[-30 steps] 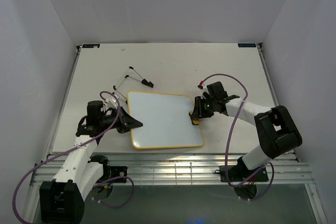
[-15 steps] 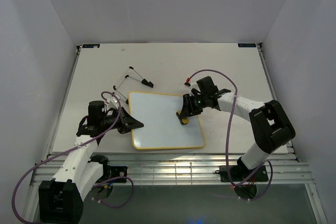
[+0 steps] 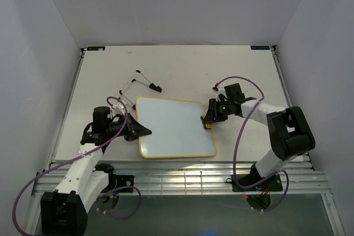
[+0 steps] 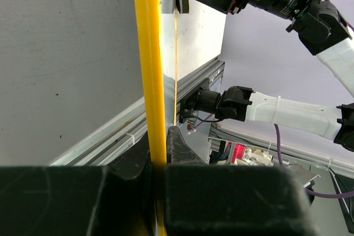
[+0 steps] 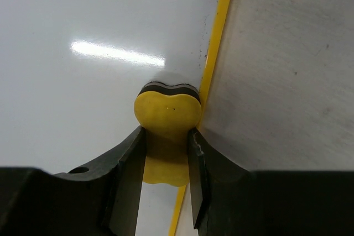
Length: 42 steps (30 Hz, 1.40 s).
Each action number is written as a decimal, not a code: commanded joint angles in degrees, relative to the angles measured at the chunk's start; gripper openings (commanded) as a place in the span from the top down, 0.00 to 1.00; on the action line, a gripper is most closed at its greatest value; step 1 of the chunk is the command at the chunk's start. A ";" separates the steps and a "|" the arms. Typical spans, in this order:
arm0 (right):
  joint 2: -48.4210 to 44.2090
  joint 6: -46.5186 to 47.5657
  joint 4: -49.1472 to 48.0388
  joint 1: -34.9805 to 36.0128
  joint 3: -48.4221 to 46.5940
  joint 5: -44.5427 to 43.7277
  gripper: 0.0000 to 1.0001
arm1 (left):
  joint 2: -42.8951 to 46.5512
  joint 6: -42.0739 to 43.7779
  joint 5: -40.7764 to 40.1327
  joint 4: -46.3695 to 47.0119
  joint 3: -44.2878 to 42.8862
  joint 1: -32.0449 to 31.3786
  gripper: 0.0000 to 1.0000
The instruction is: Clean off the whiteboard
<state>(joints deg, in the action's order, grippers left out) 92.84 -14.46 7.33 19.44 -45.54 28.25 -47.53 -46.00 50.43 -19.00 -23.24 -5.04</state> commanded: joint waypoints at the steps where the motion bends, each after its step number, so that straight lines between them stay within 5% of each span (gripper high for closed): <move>1: -4.49 2.16 9.53 0.69 0.28 -6.97 0.79 | 2.09 5.04 -2.01 3.01 -0.66 -0.59 1.00; 7: -15.83 2.51 20.43 0.69 -5.43 -23.92 0.78 | 4.11 4.08 -0.16 4.41 -1.10 -0.59 1.00; 12: -21.90 2.24 23.25 -0.28 -3.87 -28.25 0.77 | 8.06 0.39 2.03 9.06 -0.93 -0.59 1.00; 19: -16.47 -1.09 22.64 -2.83 0.10 -38.61 0.75 | 15.87 -8.31 2.13 22.14 -2.85 -0.59 1.00; 21: -15.50 -1.36 21.41 -2.92 0.45 -38.01 0.72 | 16.76 -9.81 1.69 24.27 -4.78 -0.59 1.00; 24: -14.01 -1.89 20.00 -2.92 0.80 -38.53 0.55 | 17.38 -10.17 -1.47 25.07 -7.77 -0.50 1.00; 29: -12.85 -1.98 20.09 -2.92 1.07 -37.74 0.47 | 13.26 -6.04 -13.07 13.02 -15.07 -0.59 1.00; 42: -22.94 -1.80 23.60 -3.01 0.63 -34.94 0.40 | -4.24 1.00 -13.69 38.58 -19.30 2.57 1.00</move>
<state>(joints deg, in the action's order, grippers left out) 74.46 -16.12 30.11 16.56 -44.45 -8.38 -53.12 -46.63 36.69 2.02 -38.79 -3.95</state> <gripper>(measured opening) 0.602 0.147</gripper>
